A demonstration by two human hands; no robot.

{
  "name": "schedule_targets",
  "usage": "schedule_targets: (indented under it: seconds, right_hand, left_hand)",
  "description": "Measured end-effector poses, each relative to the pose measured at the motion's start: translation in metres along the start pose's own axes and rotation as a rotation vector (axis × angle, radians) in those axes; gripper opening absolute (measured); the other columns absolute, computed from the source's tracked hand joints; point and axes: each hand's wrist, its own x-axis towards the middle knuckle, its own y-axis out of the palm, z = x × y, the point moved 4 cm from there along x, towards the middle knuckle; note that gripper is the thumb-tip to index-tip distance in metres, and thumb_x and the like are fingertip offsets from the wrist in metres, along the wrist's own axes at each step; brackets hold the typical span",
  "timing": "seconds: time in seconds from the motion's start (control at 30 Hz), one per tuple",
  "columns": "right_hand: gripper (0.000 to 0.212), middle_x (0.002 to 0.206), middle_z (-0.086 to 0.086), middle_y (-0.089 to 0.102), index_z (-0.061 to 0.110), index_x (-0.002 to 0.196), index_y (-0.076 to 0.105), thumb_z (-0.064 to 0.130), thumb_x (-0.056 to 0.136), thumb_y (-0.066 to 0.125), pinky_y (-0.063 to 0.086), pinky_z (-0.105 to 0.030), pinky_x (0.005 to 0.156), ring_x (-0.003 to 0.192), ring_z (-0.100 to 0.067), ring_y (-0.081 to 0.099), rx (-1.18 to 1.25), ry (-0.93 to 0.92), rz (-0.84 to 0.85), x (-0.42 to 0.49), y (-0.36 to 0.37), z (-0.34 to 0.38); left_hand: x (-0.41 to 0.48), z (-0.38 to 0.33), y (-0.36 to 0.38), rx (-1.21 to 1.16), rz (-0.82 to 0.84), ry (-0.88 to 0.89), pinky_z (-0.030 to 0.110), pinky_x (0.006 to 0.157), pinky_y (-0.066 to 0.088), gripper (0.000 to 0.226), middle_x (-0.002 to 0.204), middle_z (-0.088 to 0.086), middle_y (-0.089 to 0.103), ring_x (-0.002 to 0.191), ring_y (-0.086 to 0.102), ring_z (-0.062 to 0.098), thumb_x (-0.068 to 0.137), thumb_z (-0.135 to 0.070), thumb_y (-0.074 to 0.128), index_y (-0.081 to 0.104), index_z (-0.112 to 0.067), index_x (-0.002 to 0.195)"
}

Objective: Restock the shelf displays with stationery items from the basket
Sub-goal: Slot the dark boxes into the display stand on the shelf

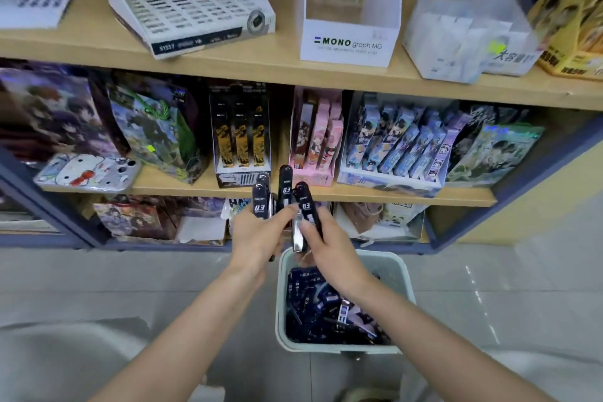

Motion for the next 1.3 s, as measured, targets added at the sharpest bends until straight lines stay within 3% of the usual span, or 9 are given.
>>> schedule_targets:
  seconds: [0.17,0.3,0.43,0.57,0.63,0.8,0.93,1.07,1.3]
  right_hand:
    - [0.024,0.105,0.013,0.057,0.024,0.115,0.059,0.026,0.101,0.039,0.035,-0.005,0.080,0.098,0.000,0.052,-0.140,-0.104,-0.011,0.024,-0.011,0.045]
    - [0.028,0.120,0.005,0.062,0.020,0.122,0.057,0.028,0.096,0.051,0.044,-0.023,0.097,0.112,-0.007,0.056,-0.190,-0.175,-0.006,0.042,-0.019,0.077]
    - [0.015,0.083,0.003,0.063,0.001,0.107,0.050,0.011,0.096,0.050,0.042,-0.003,0.061,0.068,0.008,0.058,-0.092,-0.222,0.004,0.064,-0.028,0.118]
    - [0.020,0.058,-0.002,0.034,0.013,0.085,0.038,0.025,0.101,0.040,0.038,-0.020,0.051,0.049,-0.012,0.036,-0.103,-0.333,0.013,0.082,-0.019,0.165]
    - [0.025,0.060,-0.004,0.030,0.018,0.078,0.034,0.024,0.103,0.032,0.036,-0.018,0.050,0.049,-0.012,0.033,-0.081,-0.368,0.018,0.090,-0.011,0.185]
    - [0.030,0.078,0.008,0.046,0.022,0.091,0.055,0.033,0.102,0.029,0.037,-0.020,0.066,0.070,-0.004,0.045,-0.332,-0.409,-0.059,0.114,0.002,0.237]
    - [0.031,0.091,0.000,0.057,0.016,0.106,0.062,0.028,0.101,0.034,0.042,-0.033,0.079,0.091,-0.021,0.052,-0.494,-0.434,-0.204,0.154,-0.001,0.261]
    - [0.029,0.084,-0.008,0.051,0.007,0.095,0.048,0.027,0.104,0.030,0.033,-0.033,0.058,0.073,-0.025,0.048,-0.718,-0.314,-0.254,0.183,-0.005,0.257]
    - [0.034,0.085,-0.005,0.051,0.010,0.089,0.052,0.029,0.104,0.029,0.035,-0.032,0.063,0.081,-0.023,0.049,-0.567,-0.318,-0.205,0.165,0.001,0.244]
  left_hand:
    - [0.014,-0.048,-0.026,-0.021,-0.055,0.157,0.017,0.036,0.027,0.036,0.034,-0.013,0.040,0.034,0.034,0.007,0.081,-0.012,0.072,0.046,-0.020,0.058]
    - [0.021,-0.085,-0.047,-0.012,-0.076,0.252,0.016,0.036,0.028,0.037,0.035,-0.013,0.039,0.034,0.033,0.006,0.082,-0.013,0.073,0.045,-0.019,0.057]
    - [0.026,-0.113,-0.065,-0.042,-0.073,0.319,0.015,0.036,0.027,0.038,0.035,-0.012,0.039,0.032,0.031,0.004,0.083,-0.013,0.071,0.043,-0.020,0.059]
    - [0.032,-0.129,-0.086,-0.084,-0.133,0.338,0.018,0.035,0.026,0.034,0.039,-0.007,0.038,0.035,0.030,0.009,0.081,-0.017,0.074,0.046,-0.016,0.061]
    - [0.035,-0.134,-0.098,-0.094,-0.173,0.349,0.020,0.036,0.025,0.036,0.041,-0.005,0.036,0.036,0.029,0.010,0.081,-0.019,0.074,0.044,-0.016,0.061]
    - [0.038,-0.141,-0.123,-0.194,-0.220,0.357,0.018,0.037,0.021,0.039,0.046,-0.003,0.031,0.040,0.024,0.012,0.081,-0.014,0.073,0.039,-0.017,0.062]
    - [0.037,-0.143,-0.137,-0.180,-0.273,0.372,0.018,0.035,0.025,0.038,0.044,-0.004,0.034,0.035,0.026,0.009,0.081,-0.017,0.074,0.041,-0.018,0.061]
    - [0.036,-0.143,-0.143,-0.193,-0.269,0.388,0.021,0.036,0.023,0.034,0.053,0.005,0.032,0.039,0.024,0.012,0.082,-0.016,0.072,0.041,-0.013,0.069]
    - [0.034,-0.144,-0.148,-0.211,-0.291,0.404,0.020,0.035,0.023,0.034,0.047,0.000,0.030,0.037,0.024,0.011,0.083,-0.013,0.071,0.041,-0.012,0.066]
